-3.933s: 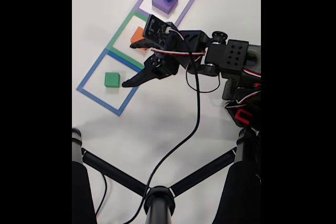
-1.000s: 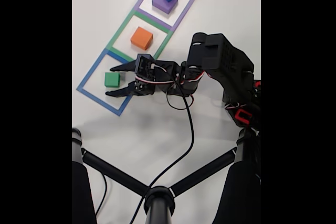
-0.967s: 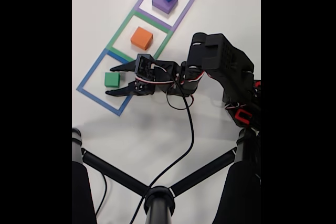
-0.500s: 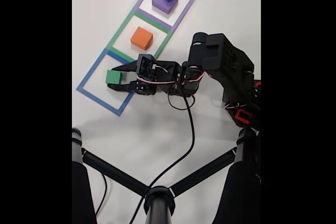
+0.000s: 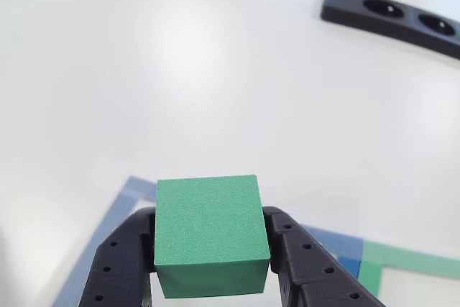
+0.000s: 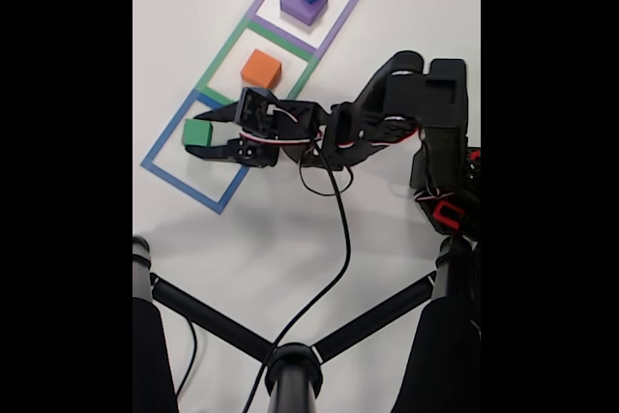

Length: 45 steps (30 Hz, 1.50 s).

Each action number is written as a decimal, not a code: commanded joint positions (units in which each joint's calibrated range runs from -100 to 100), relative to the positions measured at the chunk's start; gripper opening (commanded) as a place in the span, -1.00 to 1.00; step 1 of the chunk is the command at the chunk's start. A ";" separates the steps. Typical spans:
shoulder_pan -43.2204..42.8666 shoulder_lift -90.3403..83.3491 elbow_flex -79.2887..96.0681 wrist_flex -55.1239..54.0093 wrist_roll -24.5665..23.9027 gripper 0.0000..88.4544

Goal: Tower of hanoi

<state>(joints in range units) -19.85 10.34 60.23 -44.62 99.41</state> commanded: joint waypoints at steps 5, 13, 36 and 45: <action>1.74 -28.61 -2.03 32.36 0.59 -0.88; 4.56 -42.55 -23.11 75.82 0.59 -0.88; 13.94 -49.76 -60.09 123.17 -1.25 -0.86; 19.51 -61.86 -31.10 108.44 0.59 -0.85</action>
<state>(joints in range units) -3.15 -45.29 16.36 73.27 99.41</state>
